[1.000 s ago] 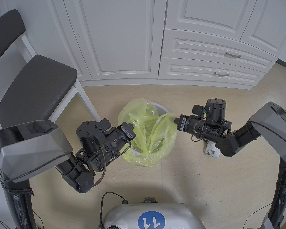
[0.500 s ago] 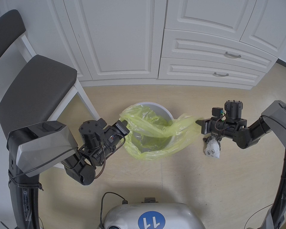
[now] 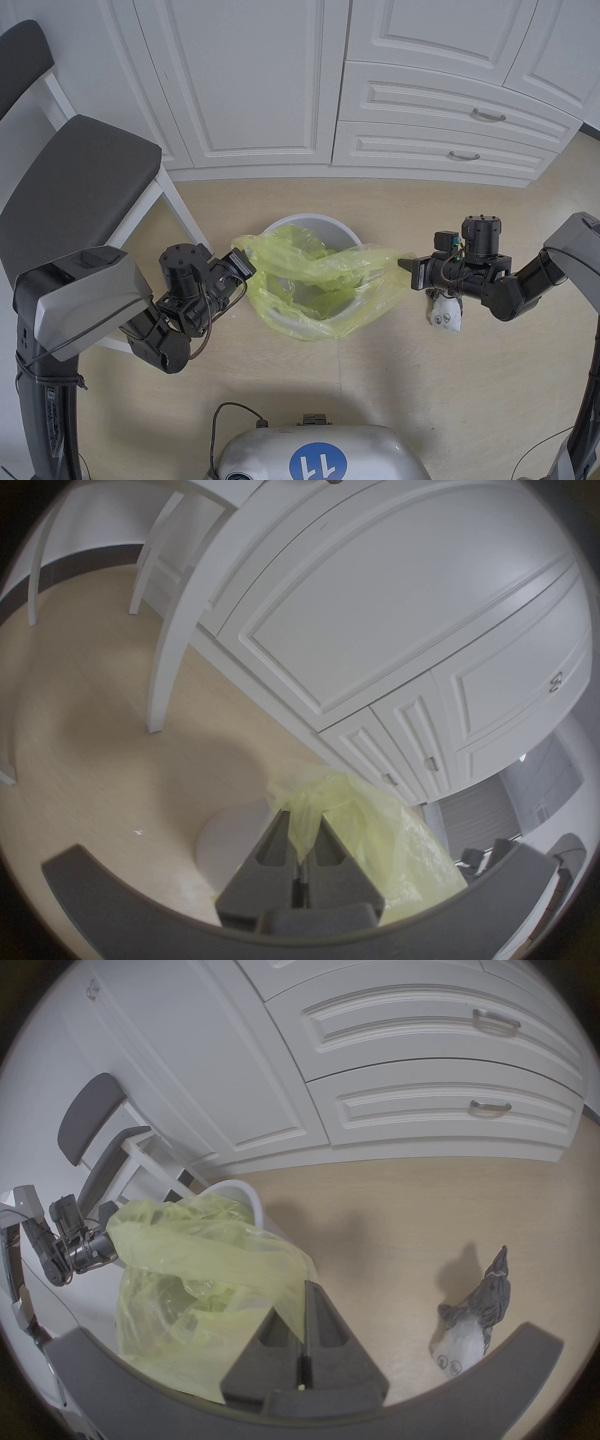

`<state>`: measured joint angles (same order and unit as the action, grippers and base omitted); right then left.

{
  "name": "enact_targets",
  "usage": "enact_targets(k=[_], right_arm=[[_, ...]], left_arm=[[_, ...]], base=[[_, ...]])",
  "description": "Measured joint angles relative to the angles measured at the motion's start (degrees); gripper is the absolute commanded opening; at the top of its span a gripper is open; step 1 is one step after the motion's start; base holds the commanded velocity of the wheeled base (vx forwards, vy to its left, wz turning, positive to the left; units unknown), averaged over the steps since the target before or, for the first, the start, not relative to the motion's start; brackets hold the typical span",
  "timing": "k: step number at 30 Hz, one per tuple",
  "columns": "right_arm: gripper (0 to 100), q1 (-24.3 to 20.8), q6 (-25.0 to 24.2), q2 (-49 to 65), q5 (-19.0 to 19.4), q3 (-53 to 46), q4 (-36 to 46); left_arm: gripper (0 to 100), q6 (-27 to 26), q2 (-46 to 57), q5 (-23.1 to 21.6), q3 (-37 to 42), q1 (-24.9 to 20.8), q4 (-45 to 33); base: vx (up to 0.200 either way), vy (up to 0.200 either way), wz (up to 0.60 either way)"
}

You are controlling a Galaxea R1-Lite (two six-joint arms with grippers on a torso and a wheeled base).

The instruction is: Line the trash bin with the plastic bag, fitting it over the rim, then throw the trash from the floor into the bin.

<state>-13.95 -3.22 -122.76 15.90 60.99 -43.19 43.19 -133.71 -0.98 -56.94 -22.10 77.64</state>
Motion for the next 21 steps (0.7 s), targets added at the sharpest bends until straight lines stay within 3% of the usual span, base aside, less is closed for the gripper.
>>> enact_targets(k=[7, 12, 21], right_arm=[[0, -1.90, 1.96, 2.15, -3.12, -2.32, 1.16], [0, -0.66, 10.61, 4.02, -4.40, -4.32, 3.43], [0, 0.37, 18.27, 6.44, -5.12, -9.28, 4.92]], left_arm=[[0, -3.91, 4.40, -0.35, 1.71, 0.78, -12.47], [0, -5.32, 7.88, -0.37, 1.95, 1.07, -19.13], [0, -18.20, 10.89, -0.44, 6.39, 0.91, -24.16]], base=[[0.000, 0.000, 0.00], [0.000, 0.000, 0.00], [0.000, 0.000, 0.00]])
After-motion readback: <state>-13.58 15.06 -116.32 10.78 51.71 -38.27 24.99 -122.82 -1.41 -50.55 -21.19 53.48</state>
